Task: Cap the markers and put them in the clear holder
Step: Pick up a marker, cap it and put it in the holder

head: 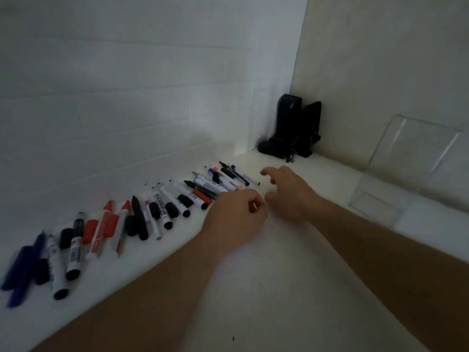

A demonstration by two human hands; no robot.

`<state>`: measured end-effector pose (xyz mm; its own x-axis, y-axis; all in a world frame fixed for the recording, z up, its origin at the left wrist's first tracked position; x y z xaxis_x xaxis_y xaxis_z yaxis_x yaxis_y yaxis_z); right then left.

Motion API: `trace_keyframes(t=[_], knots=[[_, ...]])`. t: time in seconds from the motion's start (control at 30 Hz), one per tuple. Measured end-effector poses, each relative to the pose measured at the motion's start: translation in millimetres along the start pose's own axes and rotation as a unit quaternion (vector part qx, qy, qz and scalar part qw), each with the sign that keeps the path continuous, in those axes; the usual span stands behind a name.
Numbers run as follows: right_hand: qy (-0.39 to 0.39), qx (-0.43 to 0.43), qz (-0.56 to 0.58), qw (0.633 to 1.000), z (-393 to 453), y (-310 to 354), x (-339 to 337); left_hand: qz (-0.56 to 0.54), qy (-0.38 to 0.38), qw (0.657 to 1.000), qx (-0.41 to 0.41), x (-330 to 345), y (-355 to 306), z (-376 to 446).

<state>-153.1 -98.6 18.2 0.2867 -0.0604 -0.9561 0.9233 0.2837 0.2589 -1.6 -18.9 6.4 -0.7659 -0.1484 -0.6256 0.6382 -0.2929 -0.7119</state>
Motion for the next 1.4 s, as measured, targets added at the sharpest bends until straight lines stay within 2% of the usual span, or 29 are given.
trace_keyframes(t=[0.13, 0.2, 0.3, 0.47, 0.7, 0.8, 0.93, 1.03, 1.13, 1.2, 1.27, 1.33, 1.4], knots=[[0.093, -0.010, 0.051, 0.994, 52.0, 10.3, 4.3, -0.094, -0.030, 0.994, -0.039, -0.8, 10.2, 6.5], [0.113, -0.015, 0.046, 0.992, 73.0, 11.9, 11.3, -0.108, -0.038, 0.993, -0.038, 0.6, 13.4, 10.1], [0.115, -0.033, -0.012, 0.993, 90.9, 14.7, 20.9, -0.130, -0.042, 0.990, -0.041, 2.3, 17.2, 13.9], [0.112, -0.062, -0.023, 0.992, 87.2, 13.4, 22.1, -0.142, -0.041, 0.988, -0.039, 2.2, 16.0, 11.8], [0.113, -0.090, -0.033, 0.989, 22.9, 0.8, 2.5, -0.058, -0.081, 0.995, -0.015, 2.5, 18.3, 13.5], [0.080, -0.097, -0.030, 0.992, -11.9, -3.6, 0.5, 0.038, -0.053, 0.998, 0.006, 7.7, 17.7, 11.8], [0.032, -0.117, -0.011, 0.993, -47.9, -8.7, 0.1, 0.110, 0.001, 0.993, 0.047, 12.7, 10.6, 8.2], [-0.031, -0.086, 0.003, 0.996, -68.2, -12.5, -1.3, 0.128, 0.019, 0.990, 0.063, 11.9, 5.2, 4.7], [-0.065, 0.001, 0.021, 0.998, -79.5, -25.5, -8.7, 0.136, 0.015, 0.990, 0.042, 9.9, 2.6, 4.9], [-0.049, 0.036, 0.027, 0.998, -78.9, -37.0, -15.7, 0.116, 0.021, 0.993, 0.020, 9.1, 2.2, 4.9], [0.003, 0.047, 0.011, 0.999, -74.8, -48.2, -19.9, 0.094, 0.023, 0.995, 0.003, 8.0, 2.3, 4.9], [0.055, 0.039, -0.063, 0.996, -70.6, -55.4, -20.4, 0.050, 0.019, 0.999, -0.011, 7.0, 2.8, 5.4], [0.061, 0.031, -0.113, 0.991, -69.7, -57.2, -18.0, -0.015, -0.001, 1.000, -0.016, 4.5, 3.8, 5.6]])
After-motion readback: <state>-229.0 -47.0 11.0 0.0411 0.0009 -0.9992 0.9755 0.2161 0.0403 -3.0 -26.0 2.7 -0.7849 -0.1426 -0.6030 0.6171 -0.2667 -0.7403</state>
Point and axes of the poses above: each hand's wrist, its own z-axis towards the middle knuckle, its own x-axis out of the palm, y = z × x, the point moved 2 cm from there along z, towards the middle knuckle, and after that the axes turned 7 degrees about -z, right-handed, at the moved point
